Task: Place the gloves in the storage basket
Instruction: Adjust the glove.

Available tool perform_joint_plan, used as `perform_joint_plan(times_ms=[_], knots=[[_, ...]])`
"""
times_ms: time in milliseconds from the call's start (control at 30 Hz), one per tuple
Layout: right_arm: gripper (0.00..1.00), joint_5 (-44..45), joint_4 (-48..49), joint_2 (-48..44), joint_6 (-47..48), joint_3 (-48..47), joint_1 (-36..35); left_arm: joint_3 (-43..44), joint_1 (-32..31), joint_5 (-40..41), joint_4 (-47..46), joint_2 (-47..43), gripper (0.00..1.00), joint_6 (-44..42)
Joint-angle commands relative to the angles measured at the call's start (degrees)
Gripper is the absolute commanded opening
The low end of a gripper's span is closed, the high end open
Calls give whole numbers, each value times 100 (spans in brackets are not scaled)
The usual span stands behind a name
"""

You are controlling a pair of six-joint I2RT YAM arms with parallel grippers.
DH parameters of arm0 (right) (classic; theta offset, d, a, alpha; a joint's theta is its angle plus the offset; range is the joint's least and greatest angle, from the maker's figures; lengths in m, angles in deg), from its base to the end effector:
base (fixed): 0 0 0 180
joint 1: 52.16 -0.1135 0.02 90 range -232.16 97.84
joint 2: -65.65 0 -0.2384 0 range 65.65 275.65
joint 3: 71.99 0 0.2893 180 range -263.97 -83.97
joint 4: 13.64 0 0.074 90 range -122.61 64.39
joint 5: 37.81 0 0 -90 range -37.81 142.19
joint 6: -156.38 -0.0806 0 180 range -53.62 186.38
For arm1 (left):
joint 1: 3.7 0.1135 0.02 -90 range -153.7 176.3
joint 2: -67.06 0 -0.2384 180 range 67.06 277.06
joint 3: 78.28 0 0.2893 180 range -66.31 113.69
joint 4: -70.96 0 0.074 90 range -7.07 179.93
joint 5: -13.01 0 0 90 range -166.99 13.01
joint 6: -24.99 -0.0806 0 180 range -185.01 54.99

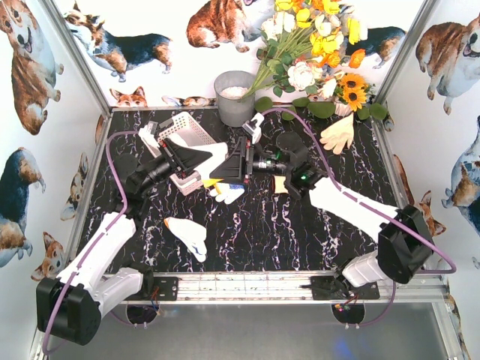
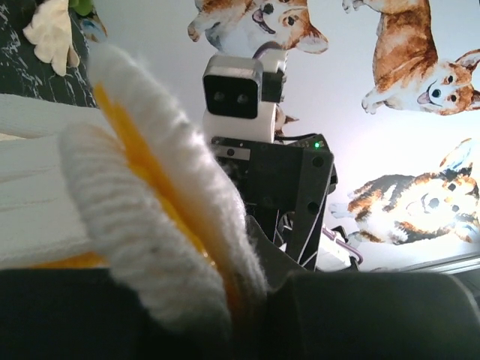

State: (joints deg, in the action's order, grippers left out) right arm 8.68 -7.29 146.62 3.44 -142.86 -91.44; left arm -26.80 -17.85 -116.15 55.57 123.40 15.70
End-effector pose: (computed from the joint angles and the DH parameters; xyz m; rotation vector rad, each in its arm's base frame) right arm 0.2742 0.2959 0.2895 -0.3067 2.0128 1.8682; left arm 0.2885 -0.1252 0.3124 -0.3005 1.6848 -1.7726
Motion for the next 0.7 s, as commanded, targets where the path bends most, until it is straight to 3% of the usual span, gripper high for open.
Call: perform_joint_plan(times_ms=[0, 133, 300, 333, 367, 500, 567, 667], knots=[[91, -224, 598, 158, -194, -509, -67, -125, 44, -197, -492, -23, 0, 273], [66, -328, 854, 372, -359, -643, -220, -207, 44, -180, -341, -98, 0, 234], [21, -355, 1018, 505, -519, -650, -325, -358, 44, 42, -268, -174, 0, 201], [7, -343, 901, 496, -492, -662, -325, -410, 51, 108, -268, -183, 7, 193], [0, -343, 827, 486, -446, -674, -325, -459, 53, 156, -301, -161, 13, 196], [0, -388, 695, 499, -429, -755, -334, -639, 53, 143, -855, 44, 53, 462], [0, -444, 751, 549, -492, -810, -334, -692, 53, 140, -1071, 122, 66, 559], [0, -539, 795, 639, -552, -917, -350, -674, 53, 83, -1140, 234, 74, 560]])
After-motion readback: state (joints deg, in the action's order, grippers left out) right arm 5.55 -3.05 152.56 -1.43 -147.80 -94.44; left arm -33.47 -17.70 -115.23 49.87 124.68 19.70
